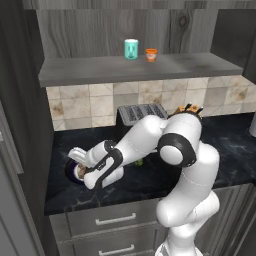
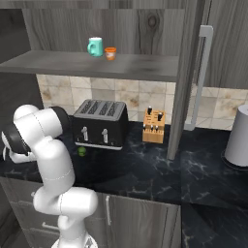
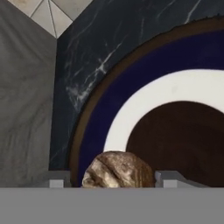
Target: Pick the avocado and bread from the counter and place them on the plate. Then pick the jam from the cabinet and place it next to the plate. Lastly close the cabinet door.
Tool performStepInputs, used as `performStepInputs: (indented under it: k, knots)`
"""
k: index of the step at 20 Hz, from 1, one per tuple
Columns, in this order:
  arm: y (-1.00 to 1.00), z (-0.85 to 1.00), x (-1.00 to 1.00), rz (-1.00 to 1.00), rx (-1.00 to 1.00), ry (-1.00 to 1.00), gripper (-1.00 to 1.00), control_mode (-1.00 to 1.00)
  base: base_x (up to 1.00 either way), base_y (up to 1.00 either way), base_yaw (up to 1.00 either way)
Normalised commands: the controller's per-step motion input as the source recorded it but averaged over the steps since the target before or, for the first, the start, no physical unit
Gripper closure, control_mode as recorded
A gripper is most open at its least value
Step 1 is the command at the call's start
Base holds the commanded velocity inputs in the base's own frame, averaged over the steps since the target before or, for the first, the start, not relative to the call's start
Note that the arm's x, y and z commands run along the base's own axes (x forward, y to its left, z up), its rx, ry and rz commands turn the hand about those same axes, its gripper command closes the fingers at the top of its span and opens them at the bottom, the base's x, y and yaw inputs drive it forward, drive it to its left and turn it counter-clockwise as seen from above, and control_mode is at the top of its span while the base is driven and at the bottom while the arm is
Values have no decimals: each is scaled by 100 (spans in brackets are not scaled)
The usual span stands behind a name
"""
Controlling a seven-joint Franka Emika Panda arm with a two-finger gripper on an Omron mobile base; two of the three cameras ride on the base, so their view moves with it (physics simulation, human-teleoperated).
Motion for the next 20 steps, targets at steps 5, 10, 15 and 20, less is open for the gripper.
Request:
performStepInputs:
  k: [5,10,15,20]
  knots:
    - [0,15,0,0,0,-4,-100,-100,0,0,0]
    - [0,45,-2,0,0,-12,-100,-100,0,0,0]
    - [-1,62,-21,-7,0,-8,-100,-100,0,0,0]
    - [-13,64,-35,-29,-15,4,-100,-100,0,0,0]
